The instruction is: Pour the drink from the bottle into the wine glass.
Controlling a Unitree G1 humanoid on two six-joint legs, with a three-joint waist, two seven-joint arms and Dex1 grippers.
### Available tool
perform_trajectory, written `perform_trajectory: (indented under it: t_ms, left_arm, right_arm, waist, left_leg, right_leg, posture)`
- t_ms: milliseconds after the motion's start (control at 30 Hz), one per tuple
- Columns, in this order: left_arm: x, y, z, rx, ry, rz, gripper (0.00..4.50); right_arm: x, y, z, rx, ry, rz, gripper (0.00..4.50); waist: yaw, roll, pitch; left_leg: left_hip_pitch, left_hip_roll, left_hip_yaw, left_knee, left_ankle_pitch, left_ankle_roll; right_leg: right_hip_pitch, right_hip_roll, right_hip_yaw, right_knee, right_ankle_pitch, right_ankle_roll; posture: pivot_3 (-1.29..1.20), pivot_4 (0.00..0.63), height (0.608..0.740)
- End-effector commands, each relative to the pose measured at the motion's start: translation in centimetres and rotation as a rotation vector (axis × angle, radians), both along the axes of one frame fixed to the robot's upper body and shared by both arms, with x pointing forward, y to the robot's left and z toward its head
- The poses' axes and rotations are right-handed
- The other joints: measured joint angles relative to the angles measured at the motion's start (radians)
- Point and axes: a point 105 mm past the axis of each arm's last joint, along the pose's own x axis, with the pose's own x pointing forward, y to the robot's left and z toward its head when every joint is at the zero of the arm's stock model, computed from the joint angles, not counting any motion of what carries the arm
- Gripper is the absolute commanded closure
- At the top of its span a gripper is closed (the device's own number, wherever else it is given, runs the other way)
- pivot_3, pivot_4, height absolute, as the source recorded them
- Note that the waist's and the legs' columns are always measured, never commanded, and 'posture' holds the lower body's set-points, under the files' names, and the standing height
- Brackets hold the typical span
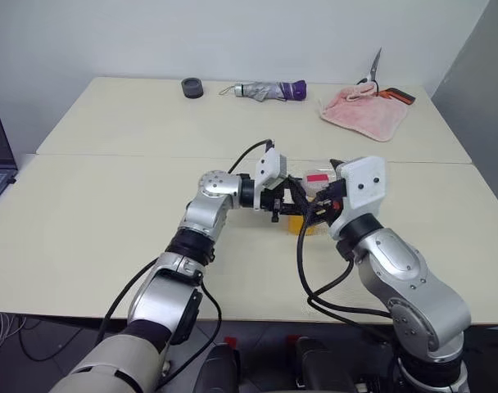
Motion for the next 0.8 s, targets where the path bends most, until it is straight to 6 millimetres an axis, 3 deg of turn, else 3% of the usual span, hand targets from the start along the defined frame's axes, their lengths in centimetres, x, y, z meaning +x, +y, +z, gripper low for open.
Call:
perform_trajectory:
  t_ms: [33,100,200,400,533,667,800]
  left_arm:
    - [-0.1,-0.3,1.6,-0.021,-0.065,-0.024,2.58]
    - [-0.1,-0.3,1.7,-0.02,-0.066,-0.022,2.58]
    - [0.0,-0.2,1.7,-0.02,-0.067,-0.016,2.58]
    - [0.1,-0.2,1.8,-0.024,-0.069,-0.012,2.58]
    - [0.1,-0.1,1.9,-0.027,-0.069,-0.01,2.58]
    - [0.1,0.2,2.0,-0.019,-0.066,-0.02,2.58]
    - [-0.2,0.4,1.9,0.001,-0.063,-0.048,2.58]
  right_arm:
    - [-0.3,0.1,1.4,0.03,-0.07,-0.02,0.0]
    - [-0.3,0.1,1.0,0.029,-0.057,-0.021,0.0]
    - [-0.2,0.0,0.5,0.025,-0.045,-0.022,0.57]
    - [-0.3,0.5,0.0,0.041,-0.018,0.026,2.59]
    - [-0.1,1.2,-0.2,0.063,-0.015,0.106,2.6]
    - [0.8,1.4,-0.5,-0.007,-0.036,0.377,2.6]
    - [2.4,-0.6,0.4,-0.136,-0.013,0.653,2.6]
  waist:
    - [0.0,0.0,0.0]
    - [-0.001,0.0,0.0]
    - [-0.001,0.0,0.0]
    - [-0.001,0.0,0.0]
    - [-0.001,0.0,0.0]
    - [-0.002,0.0,0.0]
    - [-0.002,0.0,0.0]
  left_leg:
    - [0.0,0.0,0.0,0.0,0.0,0.0]
    - [0.0,0.0,0.0,0.0,0.0,0.0]
    - [0.0,0.0,0.0,0.0,0.0,0.0]
    - [0.0,0.0,0.0,0.0,0.0,0.0]
    - [0.0,0.0,0.0,0.0,0.0,0.0]
    - [0.0,0.0,0.0,0.0,0.0,0.0]
    - [0.0,-0.001,0.001,0.0,0.0,0.0]
  right_leg:
    - [0.0,0.0,0.0,0.0,0.0,0.0]
    - [0.0,0.0,0.0,0.0,0.0,0.0]
    - [0.0,0.0,0.0,0.0,0.0,0.0]
    - [0.0,0.0,0.0,0.0,0.0,0.0]
    - [0.0,0.0,0.0,0.0,0.0,0.0]
    - [0.0,0.0,0.0,0.0,0.0,0.0]
    - [0.0,0.0,-0.001,0.0,0.0,0.0]
  posture:
    - [0.0,0.15,0.74]
    - [0.0,0.15,0.74]
    - [0.0,0.15,0.74]
    - [0.0,0.15,0.74]
    - [0.0,0.15,0.74]
    - [0.0,0.15,0.74]
    - [0.0,0.15,0.74]
